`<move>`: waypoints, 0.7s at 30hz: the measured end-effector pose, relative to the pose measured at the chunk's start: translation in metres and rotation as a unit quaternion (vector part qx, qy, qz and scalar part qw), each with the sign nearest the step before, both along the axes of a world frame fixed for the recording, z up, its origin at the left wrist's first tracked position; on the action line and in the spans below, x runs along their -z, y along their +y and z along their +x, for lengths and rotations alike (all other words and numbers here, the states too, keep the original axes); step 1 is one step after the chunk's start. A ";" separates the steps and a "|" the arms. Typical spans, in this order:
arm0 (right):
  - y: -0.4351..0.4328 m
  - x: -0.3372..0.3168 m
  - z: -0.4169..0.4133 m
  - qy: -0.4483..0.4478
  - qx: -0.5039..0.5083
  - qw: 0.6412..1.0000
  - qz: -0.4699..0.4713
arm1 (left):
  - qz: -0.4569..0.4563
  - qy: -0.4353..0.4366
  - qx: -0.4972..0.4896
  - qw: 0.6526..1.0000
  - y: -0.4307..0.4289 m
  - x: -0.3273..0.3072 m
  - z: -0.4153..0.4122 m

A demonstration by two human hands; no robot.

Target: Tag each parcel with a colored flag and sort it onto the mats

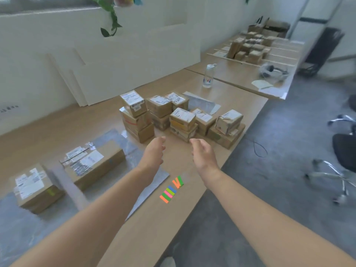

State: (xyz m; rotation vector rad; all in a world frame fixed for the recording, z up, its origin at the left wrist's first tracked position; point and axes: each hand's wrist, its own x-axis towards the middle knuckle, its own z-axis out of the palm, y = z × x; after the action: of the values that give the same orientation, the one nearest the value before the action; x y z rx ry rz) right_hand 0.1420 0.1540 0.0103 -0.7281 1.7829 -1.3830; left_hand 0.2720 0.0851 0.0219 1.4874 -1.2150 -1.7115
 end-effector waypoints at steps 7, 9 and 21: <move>-0.054 0.023 -0.058 0.001 0.042 0.999 0.033 | 0.019 0.012 0.030 0.999 -0.062 0.025 -0.061; -0.071 0.028 -0.069 0.006 0.039 0.998 0.041 | 0.022 0.013 0.037 0.999 -0.079 0.032 -0.073; -0.142 0.047 -0.154 -0.005 0.014 0.999 0.047 | 0.059 -0.021 -0.008 0.998 -0.138 0.051 -0.151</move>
State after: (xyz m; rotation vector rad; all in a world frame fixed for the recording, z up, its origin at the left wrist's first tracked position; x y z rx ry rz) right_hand -0.0122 0.0116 -0.0371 -0.6475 1.8446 -1.3093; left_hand 0.1215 -0.0527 -0.0287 1.6037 -1.1379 -1.7775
